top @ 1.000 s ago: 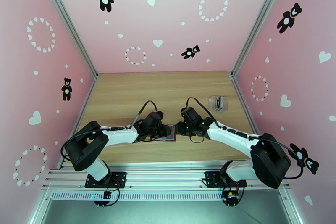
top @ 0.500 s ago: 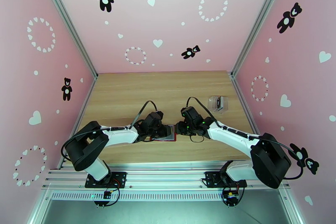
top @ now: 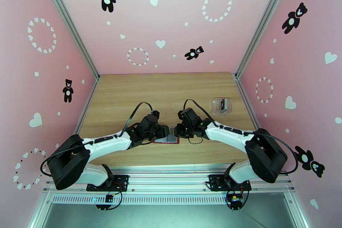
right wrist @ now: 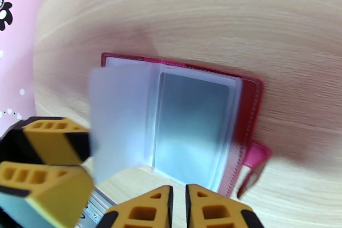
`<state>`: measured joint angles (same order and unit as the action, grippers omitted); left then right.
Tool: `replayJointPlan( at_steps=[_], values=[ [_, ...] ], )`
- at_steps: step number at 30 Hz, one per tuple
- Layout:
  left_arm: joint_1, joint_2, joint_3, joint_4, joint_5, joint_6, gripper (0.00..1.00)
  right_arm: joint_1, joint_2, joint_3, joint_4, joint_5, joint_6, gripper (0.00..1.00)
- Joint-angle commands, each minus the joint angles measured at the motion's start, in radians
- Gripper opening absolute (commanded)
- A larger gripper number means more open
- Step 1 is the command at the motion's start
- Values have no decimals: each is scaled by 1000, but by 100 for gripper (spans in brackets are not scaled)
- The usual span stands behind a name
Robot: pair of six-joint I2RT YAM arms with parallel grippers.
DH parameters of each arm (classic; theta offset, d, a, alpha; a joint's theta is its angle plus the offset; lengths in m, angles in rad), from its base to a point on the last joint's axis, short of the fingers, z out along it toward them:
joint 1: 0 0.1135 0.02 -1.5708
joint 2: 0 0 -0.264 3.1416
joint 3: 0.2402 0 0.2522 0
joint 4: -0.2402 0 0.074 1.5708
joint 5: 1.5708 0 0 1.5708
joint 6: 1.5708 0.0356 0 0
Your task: Put the credit cards into the card holder
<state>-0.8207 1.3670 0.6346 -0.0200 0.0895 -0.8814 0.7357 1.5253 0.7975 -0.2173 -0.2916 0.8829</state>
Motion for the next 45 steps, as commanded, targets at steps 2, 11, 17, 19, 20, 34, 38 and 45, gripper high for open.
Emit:
replayJointPlan(
  at_steps=[2, 11, 17, 19, 20, 34, 38, 45],
  values=[
    [-6, -91, -36, -104, -95, 2, 44, 22, 85, 63, 23, -27, -2, 17],
    [-6, -159, -42, -186, -111, 31, 44, 24, 228, 135, -38, -10, -50, 17],
    [-5, -230, -21, -281, -150, 87, 46, 19, 79, 282, -252, 91, -159, 23],
    [0, -263, -22, -306, -156, 102, 47, -11, 31, 343, -345, 162, -221, 34],
    [6, -281, -25, -316, -153, 110, 47, -42, 5, 357, -388, 193, -240, 39],
    [89, -301, 3, -350, -48, 238, 54, -638, -32, 484, -664, 420, -453, 59],
    [114, -282, 5, -349, -20, 265, 54, -700, 85, 580, -697, 444, -479, 61],
    [131, -265, -7, -336, 16, 266, 55, -757, 259, 700, -755, 488, -522, 62]
  ],
)
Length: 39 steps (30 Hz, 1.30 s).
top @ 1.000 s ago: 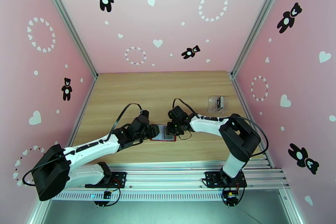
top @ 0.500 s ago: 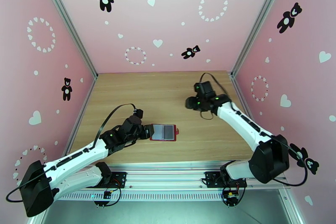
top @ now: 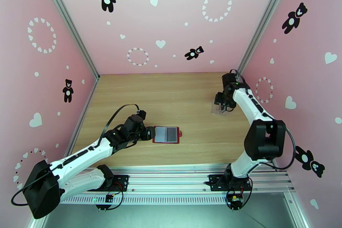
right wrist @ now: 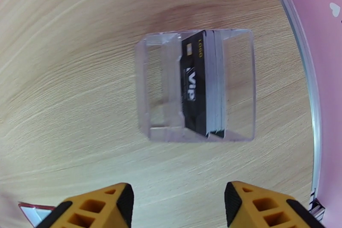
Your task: Put the credit cards into the card holder
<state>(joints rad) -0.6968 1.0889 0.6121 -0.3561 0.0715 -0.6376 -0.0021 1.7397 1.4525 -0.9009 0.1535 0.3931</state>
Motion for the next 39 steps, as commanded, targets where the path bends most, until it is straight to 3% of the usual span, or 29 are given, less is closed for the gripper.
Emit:
replayJointPlan(
  at_steps=[1, 39],
  values=[
    [8, 14, 15, -1, 34, 23, 54, -25, 53, 48, -71, 48, -37, 62],
    [10, 68, 29, 15, 47, 12, 55, -67, 252, 199, -118, -1, -89, 60]
  ],
)
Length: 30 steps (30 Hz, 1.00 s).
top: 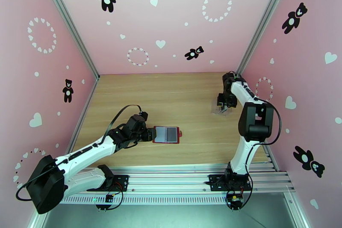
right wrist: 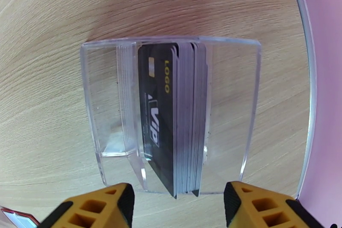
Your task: Put the credit cards into the card holder
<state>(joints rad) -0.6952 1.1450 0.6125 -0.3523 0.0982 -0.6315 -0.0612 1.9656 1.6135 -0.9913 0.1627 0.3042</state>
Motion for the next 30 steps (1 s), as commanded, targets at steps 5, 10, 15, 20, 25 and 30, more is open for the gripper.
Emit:
replayJointPlan(
  at_steps=[5, 10, 15, 20, 25, 30],
  values=[
    [8, 13, 26, 13, 17, 4, 55, -11, 62, 75, -38, -5, 0, 58],
    [9, 13, 27, 11, 16, 4, 55, -14, 98, 100, -53, -2, -2, 56],
    [9, 12, 26, 11, 14, 4, 55, -15, 116, 111, -53, 9, 0, 56],
    [8, 21, 26, 14, 14, 6, 55, -16, 130, 121, -55, 38, 4, 56],
    [9, 16, 26, 15, 14, 6, 55, -21, 140, 127, -48, 43, 10, 54],
    [8, 18, 26, 13, 14, 6, 54, -21, 160, 141, -58, 41, 10, 52]
  ],
)
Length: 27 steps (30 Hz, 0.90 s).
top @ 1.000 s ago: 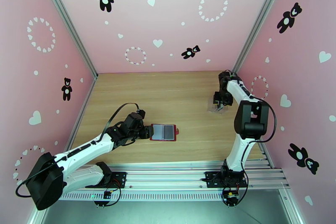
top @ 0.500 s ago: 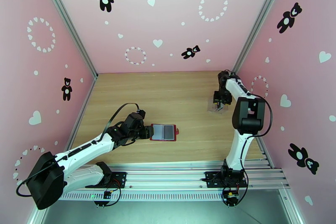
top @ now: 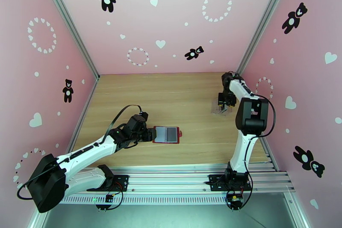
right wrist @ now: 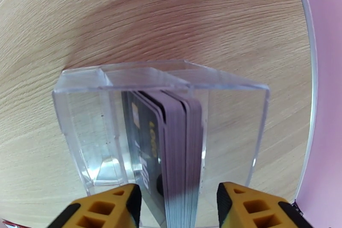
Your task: Put the credit cards into the card holder
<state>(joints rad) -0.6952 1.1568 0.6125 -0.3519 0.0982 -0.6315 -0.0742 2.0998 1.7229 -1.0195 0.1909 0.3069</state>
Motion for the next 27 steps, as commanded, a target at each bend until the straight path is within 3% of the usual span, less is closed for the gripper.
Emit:
replayJointPlan(
  at_steps=[1, 22, 27],
  values=[
    [8, 5, 26, 11, 12, 6, 54, -8, 24, 31, -30, 14, 8, 51],
    [9, 18, 26, 19, 11, 5, 55, -30, -75, -4, -24, 91, 41, 46],
    [9, 21, 26, 19, 10, 6, 55, -38, -77, -14, -19, 67, 39, 34]
  ],
)
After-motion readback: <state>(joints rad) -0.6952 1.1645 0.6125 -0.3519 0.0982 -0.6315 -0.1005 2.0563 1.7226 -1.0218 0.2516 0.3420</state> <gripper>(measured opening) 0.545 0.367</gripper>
